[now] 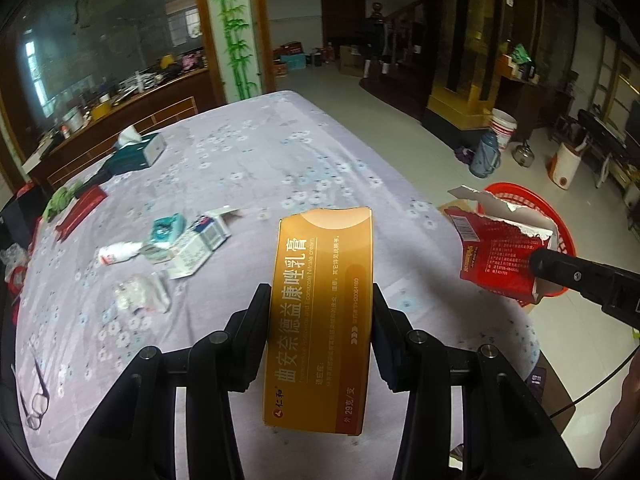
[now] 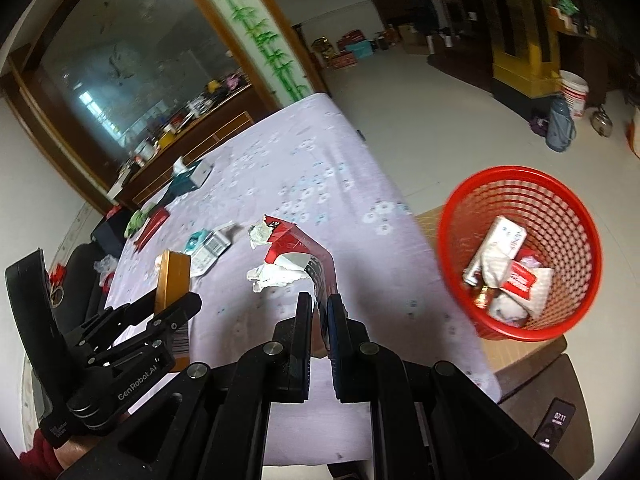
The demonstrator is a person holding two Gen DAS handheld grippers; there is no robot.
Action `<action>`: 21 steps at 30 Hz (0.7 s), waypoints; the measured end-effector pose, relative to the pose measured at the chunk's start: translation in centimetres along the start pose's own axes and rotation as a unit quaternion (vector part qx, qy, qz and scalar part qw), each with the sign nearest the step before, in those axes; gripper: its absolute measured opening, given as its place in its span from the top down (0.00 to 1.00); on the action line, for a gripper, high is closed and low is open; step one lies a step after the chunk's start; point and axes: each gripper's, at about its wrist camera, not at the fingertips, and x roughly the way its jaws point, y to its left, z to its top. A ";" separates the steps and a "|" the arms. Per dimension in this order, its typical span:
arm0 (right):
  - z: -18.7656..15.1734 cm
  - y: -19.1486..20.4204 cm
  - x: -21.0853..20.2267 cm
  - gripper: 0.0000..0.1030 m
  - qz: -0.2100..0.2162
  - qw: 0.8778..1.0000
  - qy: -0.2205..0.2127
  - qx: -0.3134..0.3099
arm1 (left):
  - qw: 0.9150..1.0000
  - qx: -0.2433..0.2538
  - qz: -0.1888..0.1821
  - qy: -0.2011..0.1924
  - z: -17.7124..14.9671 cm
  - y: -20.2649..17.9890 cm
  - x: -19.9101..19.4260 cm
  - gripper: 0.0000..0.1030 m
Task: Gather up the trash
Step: 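Carry the orange box and red carton to the red wastebasket with both grippers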
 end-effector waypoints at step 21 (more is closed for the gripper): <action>3.2 -14.6 -5.9 0.92 -0.089 0.984 -0.060 0.140 | 0.979 0.058 -0.192 0.043 7.2 -13.9 5.0 0.57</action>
